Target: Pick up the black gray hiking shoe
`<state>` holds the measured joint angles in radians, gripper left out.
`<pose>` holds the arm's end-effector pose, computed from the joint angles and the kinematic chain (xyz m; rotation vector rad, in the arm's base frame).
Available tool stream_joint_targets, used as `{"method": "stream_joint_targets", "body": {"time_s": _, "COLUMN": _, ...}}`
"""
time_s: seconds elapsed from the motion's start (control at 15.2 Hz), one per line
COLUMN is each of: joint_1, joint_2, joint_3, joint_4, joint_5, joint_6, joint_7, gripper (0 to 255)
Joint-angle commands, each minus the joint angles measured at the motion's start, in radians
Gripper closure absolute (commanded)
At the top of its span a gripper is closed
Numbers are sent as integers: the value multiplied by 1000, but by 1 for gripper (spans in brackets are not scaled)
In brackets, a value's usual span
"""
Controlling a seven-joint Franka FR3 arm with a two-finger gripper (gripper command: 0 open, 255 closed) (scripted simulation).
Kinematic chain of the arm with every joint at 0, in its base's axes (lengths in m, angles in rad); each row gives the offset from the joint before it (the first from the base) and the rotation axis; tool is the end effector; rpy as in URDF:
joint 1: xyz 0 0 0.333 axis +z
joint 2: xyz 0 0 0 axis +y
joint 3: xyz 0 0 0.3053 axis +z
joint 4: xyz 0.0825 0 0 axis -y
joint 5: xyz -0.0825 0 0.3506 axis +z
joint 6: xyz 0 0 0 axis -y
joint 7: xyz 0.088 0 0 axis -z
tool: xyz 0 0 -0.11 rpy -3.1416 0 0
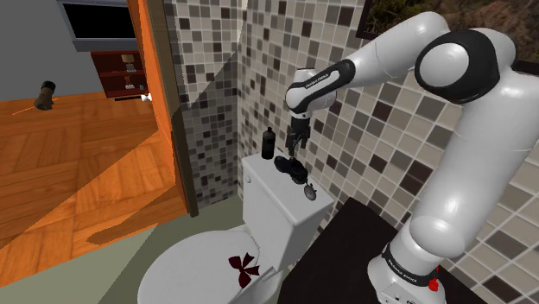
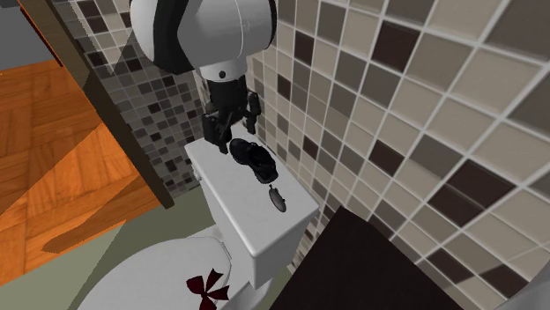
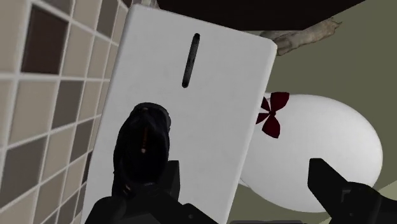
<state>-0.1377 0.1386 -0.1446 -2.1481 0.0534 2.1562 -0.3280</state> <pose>0.4960 -0.1407 0.3363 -3.0762 -0.0206 0.1787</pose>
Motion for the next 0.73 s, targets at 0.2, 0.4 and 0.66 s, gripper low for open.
{"method": "stream_joint_targets", "body": {"time_s": 0.2, "joint_1": -36, "joint_2": 197, "joint_3": -16, "joint_4": 159, "joint_5": 26, "joint_6": 29, "joint_7": -33, "gripper": 0}}
{"method": "stream_joint_targets", "body": {"time_s": 0.4, "joint_1": -61, "joint_2": 309, "joint_3": -21, "joint_4": 263, "joint_5": 41, "joint_6": 33, "joint_7": -48, "gripper": 0}}
{"method": "stream_joint_targets", "body": {"time_s": 0.66, "joint_1": -97, "joint_2": 463, "joint_3": -24, "joint_4": 421, "joint_5": 59, "joint_6": 22, "joint_7": -60, "gripper": 0}}
